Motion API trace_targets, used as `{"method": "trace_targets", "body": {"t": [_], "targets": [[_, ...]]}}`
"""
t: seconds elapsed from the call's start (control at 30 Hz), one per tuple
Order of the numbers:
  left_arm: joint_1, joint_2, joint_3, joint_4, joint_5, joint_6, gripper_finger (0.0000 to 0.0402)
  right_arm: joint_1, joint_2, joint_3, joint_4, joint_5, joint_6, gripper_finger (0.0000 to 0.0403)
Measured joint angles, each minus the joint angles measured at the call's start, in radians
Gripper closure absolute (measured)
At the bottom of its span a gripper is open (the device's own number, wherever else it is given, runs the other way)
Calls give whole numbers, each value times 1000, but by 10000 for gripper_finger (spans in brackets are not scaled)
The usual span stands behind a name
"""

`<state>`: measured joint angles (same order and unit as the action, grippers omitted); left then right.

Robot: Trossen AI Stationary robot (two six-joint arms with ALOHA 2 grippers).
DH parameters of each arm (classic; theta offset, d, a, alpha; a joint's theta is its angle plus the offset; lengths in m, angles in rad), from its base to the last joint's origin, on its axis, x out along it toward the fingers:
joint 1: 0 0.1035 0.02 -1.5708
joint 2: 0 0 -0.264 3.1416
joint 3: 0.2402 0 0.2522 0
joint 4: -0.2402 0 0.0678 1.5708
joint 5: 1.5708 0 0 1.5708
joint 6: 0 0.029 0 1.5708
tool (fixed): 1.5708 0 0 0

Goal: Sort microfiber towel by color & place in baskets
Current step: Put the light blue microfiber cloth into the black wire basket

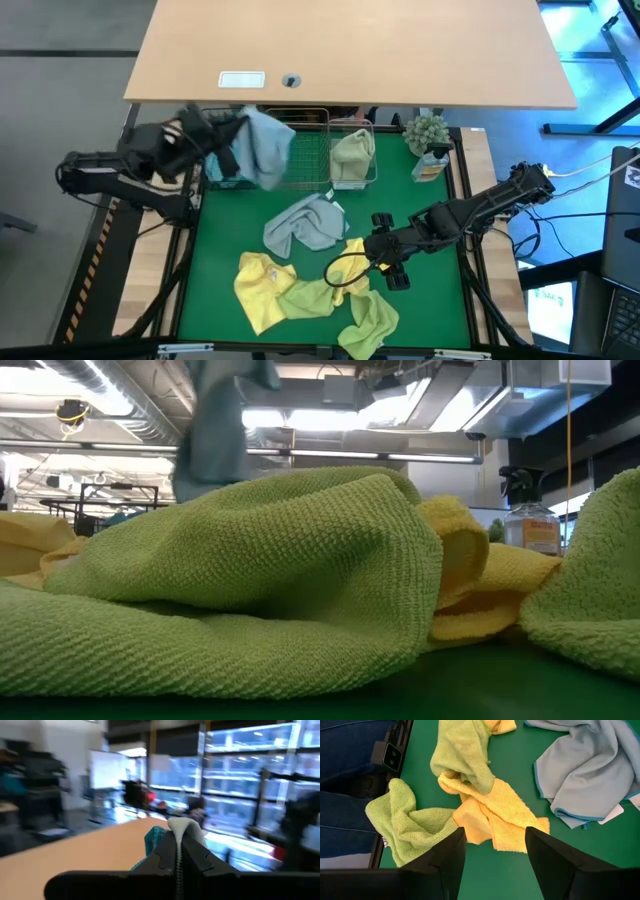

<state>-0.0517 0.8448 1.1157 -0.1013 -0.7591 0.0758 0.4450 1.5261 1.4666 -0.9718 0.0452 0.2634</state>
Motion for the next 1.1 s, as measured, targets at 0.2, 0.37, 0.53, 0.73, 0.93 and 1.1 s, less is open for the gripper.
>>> {"method": "trace_targets", "body": {"t": [0.2, 0.37, 0.53, 0.73, 0.93, 1.1], "targets": [[40, -74, 19, -3, -174, 122, 401, 0, 0, 0, 0, 0, 0, 198], [76, -133, 20, -73, -230, 133, 401, 0, 0, 0, 0, 0, 0, 198], [108, -158, 20, -329, -265, -26, 401, 0, 0, 0, 0, 0, 0, 198], [161, -158, 0, -716, -272, -344, 401, 0, 0, 0, 0, 0, 0, 198], [240, -158, -140, -800, -285, -490, 401, 0, 0, 0, 0, 0, 0, 198], [344, -148, -278, -726, -276, -492, 401, 0, 0, 0, 0, 0, -2, 198]]}}
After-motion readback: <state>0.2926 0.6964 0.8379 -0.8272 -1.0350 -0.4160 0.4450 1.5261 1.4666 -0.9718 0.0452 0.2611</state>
